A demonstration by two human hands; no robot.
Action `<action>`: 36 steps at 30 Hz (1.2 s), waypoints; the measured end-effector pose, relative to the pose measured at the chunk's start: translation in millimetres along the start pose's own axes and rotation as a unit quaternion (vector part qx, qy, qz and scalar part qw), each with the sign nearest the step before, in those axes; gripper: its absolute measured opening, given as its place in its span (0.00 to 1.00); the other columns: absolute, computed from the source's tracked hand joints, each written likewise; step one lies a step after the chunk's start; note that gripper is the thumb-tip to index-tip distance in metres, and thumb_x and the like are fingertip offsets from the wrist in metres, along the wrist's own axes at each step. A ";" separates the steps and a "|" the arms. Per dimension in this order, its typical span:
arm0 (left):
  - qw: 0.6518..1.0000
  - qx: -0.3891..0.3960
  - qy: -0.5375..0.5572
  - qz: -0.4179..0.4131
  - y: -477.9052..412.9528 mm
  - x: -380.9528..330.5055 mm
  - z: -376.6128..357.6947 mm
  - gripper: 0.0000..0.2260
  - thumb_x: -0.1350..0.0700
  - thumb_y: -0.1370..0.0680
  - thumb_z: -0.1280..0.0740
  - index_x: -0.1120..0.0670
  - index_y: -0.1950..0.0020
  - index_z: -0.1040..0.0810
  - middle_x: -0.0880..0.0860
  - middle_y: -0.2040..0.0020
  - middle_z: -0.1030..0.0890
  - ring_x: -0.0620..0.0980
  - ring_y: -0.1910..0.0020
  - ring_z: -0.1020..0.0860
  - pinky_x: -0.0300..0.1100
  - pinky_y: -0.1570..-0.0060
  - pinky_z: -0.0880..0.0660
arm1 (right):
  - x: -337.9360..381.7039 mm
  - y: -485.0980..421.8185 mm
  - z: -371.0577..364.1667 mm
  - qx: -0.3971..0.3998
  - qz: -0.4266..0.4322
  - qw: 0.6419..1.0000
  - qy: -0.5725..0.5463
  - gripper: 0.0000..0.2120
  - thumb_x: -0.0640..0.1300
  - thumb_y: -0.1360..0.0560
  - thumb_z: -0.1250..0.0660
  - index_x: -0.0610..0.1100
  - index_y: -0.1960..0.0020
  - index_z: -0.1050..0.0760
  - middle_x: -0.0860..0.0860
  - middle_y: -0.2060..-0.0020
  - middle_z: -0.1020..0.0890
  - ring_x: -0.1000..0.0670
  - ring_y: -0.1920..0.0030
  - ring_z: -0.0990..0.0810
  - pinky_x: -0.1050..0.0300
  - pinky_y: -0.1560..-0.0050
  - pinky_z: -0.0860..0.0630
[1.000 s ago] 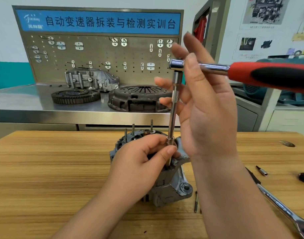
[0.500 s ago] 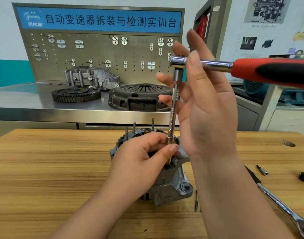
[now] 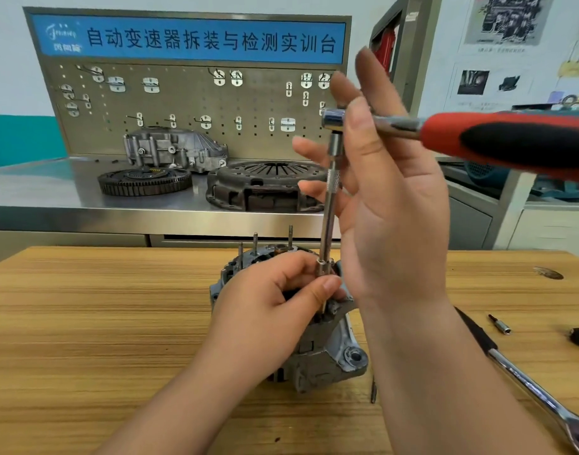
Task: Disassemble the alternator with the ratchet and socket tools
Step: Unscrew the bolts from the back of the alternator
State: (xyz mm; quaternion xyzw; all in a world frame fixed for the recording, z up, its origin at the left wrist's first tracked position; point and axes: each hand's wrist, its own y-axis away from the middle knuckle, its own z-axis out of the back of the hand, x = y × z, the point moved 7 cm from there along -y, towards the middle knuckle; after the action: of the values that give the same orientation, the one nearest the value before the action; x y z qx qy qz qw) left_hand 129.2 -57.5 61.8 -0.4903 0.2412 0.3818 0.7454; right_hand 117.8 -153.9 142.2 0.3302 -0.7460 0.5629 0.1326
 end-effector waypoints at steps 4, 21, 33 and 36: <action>1.000 0.007 -0.002 -0.023 1.3 -1.0 0.1 0.10 0.42 0.24 0.37 0.44 0.57 0.20 0.36 0.68 0.20 0.36 0.66 0.24 0.38 0.65 0.31 | -14.9 -0.8 0.9 0.014 -0.108 0.991 -0.075 0.18 0.55 0.18 0.48 0.51 0.35 0.28 0.48 0.49 0.15 0.49 0.63 0.16 0.59 0.65 0.22; 1.000 0.006 0.002 -0.023 1.2 1.9 -0.5 0.06 0.44 0.26 0.37 0.41 0.52 0.22 0.37 0.65 0.19 0.38 0.63 0.22 0.39 0.63 0.29 | -15.5 0.2 1.1 -0.002 -0.128 0.985 -0.112 0.19 0.55 0.18 0.50 0.46 0.38 0.28 0.48 0.54 0.14 0.49 0.64 0.16 0.61 0.67 0.22; 1.000 -0.008 0.011 0.000 1.1 2.2 0.3 0.05 0.45 0.26 0.33 0.44 0.53 0.20 0.37 0.60 0.17 0.40 0.59 0.19 0.53 0.55 0.22 | -4.1 2.3 -0.4 -0.006 -0.052 0.997 -0.055 0.11 0.46 0.20 0.40 0.50 0.40 0.24 0.50 0.41 0.18 0.50 0.60 0.16 0.61 0.66 0.22; 1.000 0.001 0.001 -0.021 2.2 -1.5 -0.9 0.14 0.38 0.29 0.39 0.42 0.50 0.22 0.39 0.60 0.17 0.42 0.58 0.19 0.53 0.56 0.22 | -11.1 1.9 3.4 -0.015 -0.100 0.992 -0.071 0.14 0.50 0.18 0.46 0.47 0.42 0.25 0.48 0.49 0.15 0.49 0.66 0.17 0.61 0.68 0.23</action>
State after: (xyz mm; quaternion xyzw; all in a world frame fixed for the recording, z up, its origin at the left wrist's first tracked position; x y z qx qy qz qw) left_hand 126.6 -58.3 61.4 -0.4948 0.2318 0.3659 0.7534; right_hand 125.4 -153.0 133.3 0.4403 -0.7253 0.5104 0.1399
